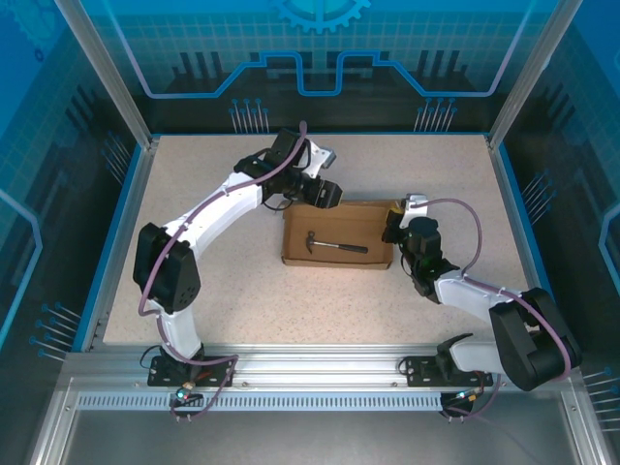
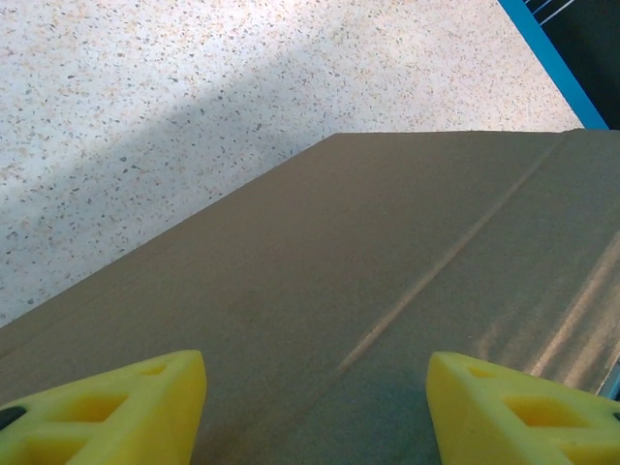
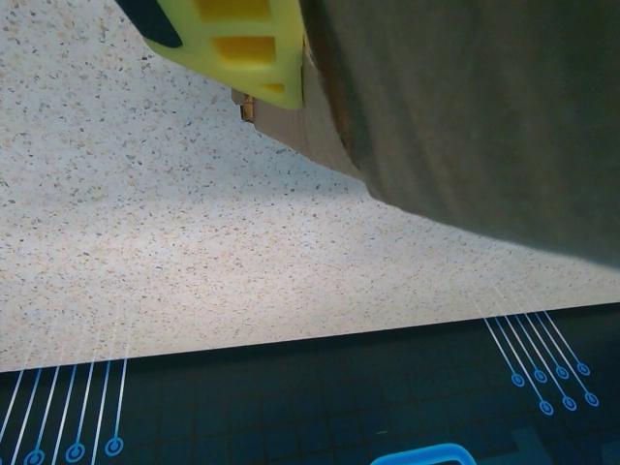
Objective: Fold the paper box
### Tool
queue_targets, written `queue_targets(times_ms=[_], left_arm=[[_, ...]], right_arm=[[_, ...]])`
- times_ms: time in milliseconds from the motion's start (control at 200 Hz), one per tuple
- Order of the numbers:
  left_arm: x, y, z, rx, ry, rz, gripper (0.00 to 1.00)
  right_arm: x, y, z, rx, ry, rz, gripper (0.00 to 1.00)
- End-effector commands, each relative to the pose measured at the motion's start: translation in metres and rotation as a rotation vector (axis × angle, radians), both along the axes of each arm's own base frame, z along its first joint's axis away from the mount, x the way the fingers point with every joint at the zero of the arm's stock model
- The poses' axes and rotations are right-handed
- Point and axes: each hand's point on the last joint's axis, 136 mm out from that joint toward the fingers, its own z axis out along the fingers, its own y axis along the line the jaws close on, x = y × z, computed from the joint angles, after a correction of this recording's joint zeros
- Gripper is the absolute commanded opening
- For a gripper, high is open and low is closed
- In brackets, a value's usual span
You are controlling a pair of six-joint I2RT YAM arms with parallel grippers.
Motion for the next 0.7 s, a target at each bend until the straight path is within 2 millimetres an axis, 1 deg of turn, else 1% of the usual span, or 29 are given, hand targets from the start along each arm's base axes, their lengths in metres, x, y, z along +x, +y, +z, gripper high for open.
queue_targets(times_ms=[0, 95, 280, 550, 695], left_arm=[[-0.014, 0.000, -0.013, 0.016, 0.039, -0.016, 0.62], [-0.016, 0.002, -0.019, 0.019, 0.044, -0.010, 0.62], [-0.018, 0.006, -0.027, 0.030, 0.053, 0.000, 0.62], [-0.020, 0.006, -0.030, 0.028, 0.056, 0.002, 0.61], [-0.020, 0.005, -0.031, 0.026, 0.056, 0.002, 0.61]], right_arm=[[-0.014, 0.003, -0.025, -0.002, 0.084, 0.005, 0.04], [-0.018, 0.003, -0.029, 0.003, 0.092, 0.004, 0.06], [-0.024, 0.005, -0.031, 0.009, 0.096, 0.008, 0.10], [-0.031, 0.004, -0.029, 0.004, 0.101, 0.008, 0.17], [-0.038, 0.002, -0.030, 0.007, 0.122, 0.008, 0.23]])
